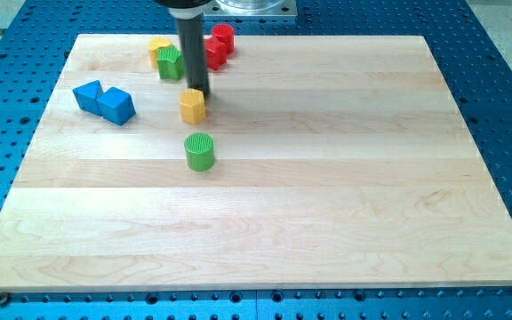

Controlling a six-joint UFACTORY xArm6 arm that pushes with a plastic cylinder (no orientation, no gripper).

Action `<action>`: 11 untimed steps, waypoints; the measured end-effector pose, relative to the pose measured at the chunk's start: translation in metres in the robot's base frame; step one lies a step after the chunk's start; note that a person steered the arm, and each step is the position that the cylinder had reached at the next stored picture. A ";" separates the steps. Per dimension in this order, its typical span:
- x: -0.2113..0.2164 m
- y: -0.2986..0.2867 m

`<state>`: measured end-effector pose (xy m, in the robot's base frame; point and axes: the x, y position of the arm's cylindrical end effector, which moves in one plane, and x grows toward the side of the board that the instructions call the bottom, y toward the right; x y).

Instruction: Separate the yellow heart from the green star

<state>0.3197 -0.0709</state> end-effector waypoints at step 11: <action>-0.100 -0.062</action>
